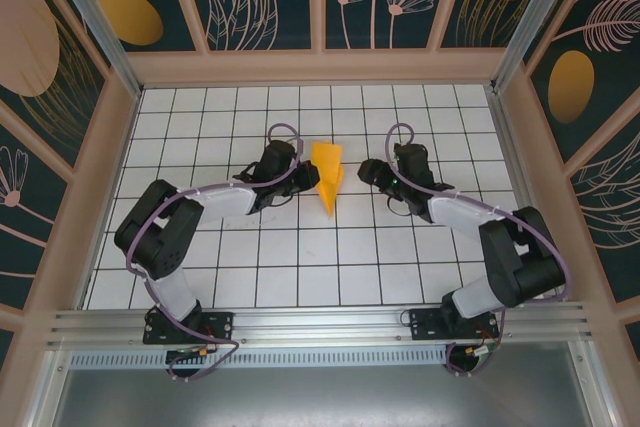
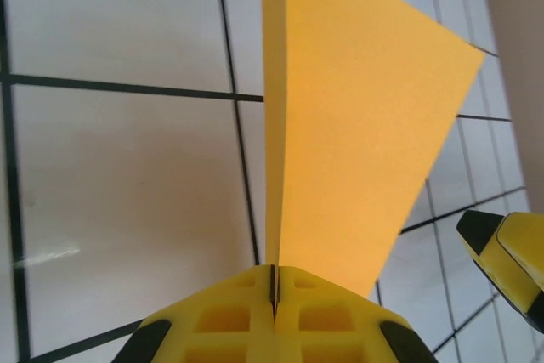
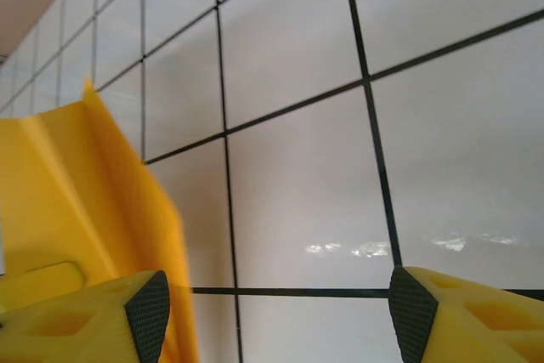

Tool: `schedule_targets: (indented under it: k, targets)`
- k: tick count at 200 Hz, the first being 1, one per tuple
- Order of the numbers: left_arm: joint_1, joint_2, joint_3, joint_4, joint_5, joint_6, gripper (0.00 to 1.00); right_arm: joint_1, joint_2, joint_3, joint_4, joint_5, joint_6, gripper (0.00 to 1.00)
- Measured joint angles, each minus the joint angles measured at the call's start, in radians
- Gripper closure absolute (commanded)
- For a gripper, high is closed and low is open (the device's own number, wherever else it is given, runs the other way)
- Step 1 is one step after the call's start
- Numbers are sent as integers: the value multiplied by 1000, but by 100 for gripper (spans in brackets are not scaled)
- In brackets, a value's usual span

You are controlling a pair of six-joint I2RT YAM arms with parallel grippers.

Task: Fold a paper plane with a square sheet of paper (pick it up from the middle)
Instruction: Move the paper plane to the top-center of the table.

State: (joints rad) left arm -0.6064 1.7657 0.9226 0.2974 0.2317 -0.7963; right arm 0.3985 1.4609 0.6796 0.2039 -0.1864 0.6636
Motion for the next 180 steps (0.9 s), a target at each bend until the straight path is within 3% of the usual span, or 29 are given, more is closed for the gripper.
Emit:
schedule_targets:
  k: [66,110,180]
  targets:
    - [9,81,-7,188,237,-26,100,7,-51,-21,55,-107,5,51]
    - [9,192,8,225,294,-58,100,66,-25,-18,52,-122,4,55]
    - [17,228,9,226,299,-62,100,95,129,61,-21,-123,-34,55]
